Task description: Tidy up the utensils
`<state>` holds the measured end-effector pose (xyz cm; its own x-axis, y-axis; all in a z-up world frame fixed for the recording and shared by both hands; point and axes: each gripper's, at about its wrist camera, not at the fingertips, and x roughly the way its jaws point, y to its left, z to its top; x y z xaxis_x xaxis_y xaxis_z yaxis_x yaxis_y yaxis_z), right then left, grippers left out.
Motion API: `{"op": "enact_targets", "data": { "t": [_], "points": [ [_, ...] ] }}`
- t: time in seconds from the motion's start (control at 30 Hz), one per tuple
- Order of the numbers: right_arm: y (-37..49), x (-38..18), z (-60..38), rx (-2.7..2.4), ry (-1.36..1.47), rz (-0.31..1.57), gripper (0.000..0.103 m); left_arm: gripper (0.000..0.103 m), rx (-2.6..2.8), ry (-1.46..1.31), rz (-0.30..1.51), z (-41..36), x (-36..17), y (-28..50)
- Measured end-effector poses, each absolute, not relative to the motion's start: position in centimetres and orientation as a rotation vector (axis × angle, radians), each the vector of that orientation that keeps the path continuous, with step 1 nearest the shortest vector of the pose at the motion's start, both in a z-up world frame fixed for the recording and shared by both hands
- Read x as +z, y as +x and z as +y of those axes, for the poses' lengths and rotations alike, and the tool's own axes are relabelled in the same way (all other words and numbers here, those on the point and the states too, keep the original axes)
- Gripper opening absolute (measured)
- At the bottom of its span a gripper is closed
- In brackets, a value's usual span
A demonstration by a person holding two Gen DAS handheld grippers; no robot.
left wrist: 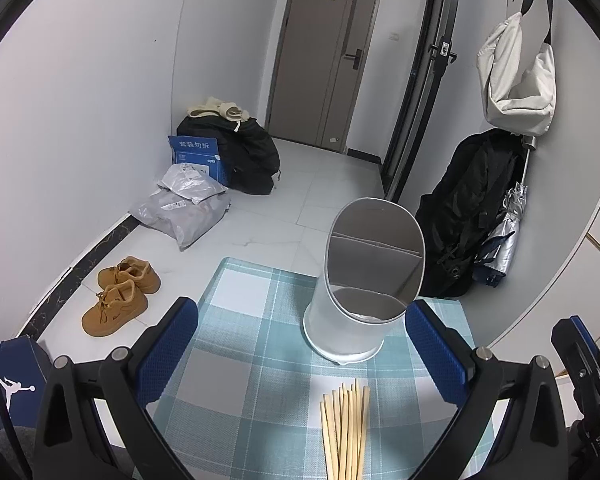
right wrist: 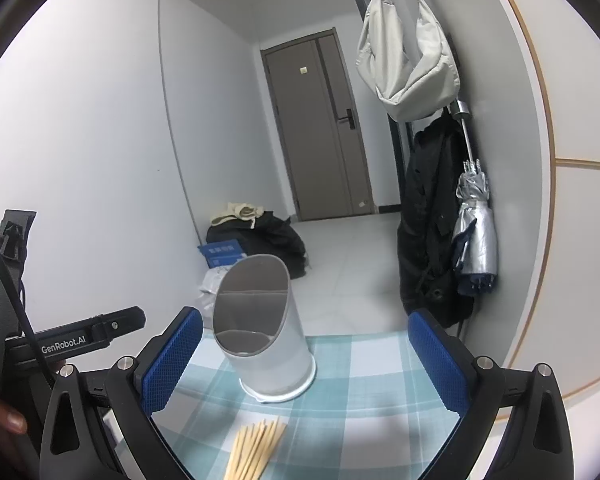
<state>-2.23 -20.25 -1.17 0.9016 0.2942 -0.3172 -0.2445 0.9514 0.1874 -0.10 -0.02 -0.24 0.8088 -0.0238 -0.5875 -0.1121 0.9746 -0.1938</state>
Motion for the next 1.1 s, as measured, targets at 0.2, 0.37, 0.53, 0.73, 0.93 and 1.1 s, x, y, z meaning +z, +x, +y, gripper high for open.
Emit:
{"op": "enact_targets", "data": {
  "t": [0.2, 0.37, 0.53, 0.73, 0.93, 1.1],
  "points": [
    [-2.3, -1.2, -20.2, 0.277, 0.147, 0.351, 0.103, 0.102, 0.045, -0.223, 0.629, 0.0, -0.2, -0.1],
    [-2.0, -1.2, -20.2, 0.292, 0.152, 0.369, 0.103, 0.102, 0.041, -0.221, 0.630, 0.1, -0.1, -0.1],
    [-1.5, -1.7, -20.1, 0.327, 0.167, 0.417, 0.103, 0.102, 0.045, -0.215, 0.629, 0.2, -0.3, -0.1],
    [-0.9, -2.1, -19.7, 0.328, 0.164, 0.447, 0.103, 0.102, 0.046, -0.221, 0.646, 0.5, -0.7, 0.3],
    [1.3, -4.0, -18.6, 0.374, 0.131, 0.616, 0.093, 0.102, 0.046, -0.198, 0.702, 1.0, -2.2, 1.0],
    [4.2, -7.9, -16.8, 0.391, 0.057, 0.863, 0.072, 0.102, 0.024, -0.193, 0.807, 1.7, -4.3, 2.3]
  ]
}}
